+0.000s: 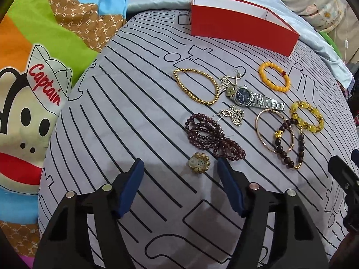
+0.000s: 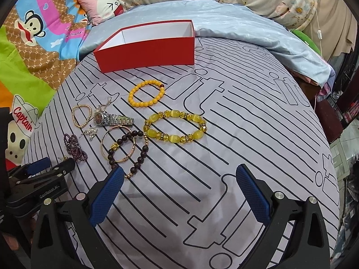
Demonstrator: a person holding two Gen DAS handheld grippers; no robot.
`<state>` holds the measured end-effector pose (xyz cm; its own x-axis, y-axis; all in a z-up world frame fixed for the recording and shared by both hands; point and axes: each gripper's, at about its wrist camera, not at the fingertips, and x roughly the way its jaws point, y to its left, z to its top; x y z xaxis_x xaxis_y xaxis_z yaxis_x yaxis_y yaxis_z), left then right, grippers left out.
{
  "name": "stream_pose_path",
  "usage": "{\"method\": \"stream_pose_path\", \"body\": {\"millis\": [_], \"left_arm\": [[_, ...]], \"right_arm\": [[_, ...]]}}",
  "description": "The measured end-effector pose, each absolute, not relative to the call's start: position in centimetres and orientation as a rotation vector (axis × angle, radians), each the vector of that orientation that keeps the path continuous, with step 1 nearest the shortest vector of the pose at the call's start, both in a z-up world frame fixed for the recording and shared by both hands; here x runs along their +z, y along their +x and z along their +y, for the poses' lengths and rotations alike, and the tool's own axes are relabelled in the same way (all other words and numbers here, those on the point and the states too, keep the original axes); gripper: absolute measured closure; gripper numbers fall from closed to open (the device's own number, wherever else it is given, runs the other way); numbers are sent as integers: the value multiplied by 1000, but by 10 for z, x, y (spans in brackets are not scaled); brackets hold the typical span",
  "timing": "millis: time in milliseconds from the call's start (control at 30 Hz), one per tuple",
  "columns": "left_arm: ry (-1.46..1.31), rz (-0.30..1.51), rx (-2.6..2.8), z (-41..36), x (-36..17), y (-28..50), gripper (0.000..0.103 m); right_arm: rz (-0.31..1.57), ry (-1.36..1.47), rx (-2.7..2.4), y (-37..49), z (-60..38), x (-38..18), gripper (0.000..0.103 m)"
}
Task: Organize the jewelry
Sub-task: 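Grasp the dark red bead bracelet with the left tool while the right tool grasps the yellow bead bracelet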
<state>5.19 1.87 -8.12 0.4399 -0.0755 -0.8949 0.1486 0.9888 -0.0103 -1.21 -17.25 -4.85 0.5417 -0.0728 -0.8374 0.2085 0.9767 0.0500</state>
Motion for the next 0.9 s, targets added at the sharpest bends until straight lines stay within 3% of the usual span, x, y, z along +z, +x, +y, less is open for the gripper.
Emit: {"method": "stream_pose_path", "body": {"millis": [267, 533, 900], "left_arm": [[62, 1071, -152, 15, -68, 55, 37], [59, 1069, -139, 11, -68, 70, 36], [41, 1086, -153, 7, -78, 84, 36]], "right_arm": [[976, 176, -178, 12, -187, -56, 12], [993, 161, -184, 44, -197, -71, 38], [1000, 139, -173, 57, -200, -83, 55]]}}
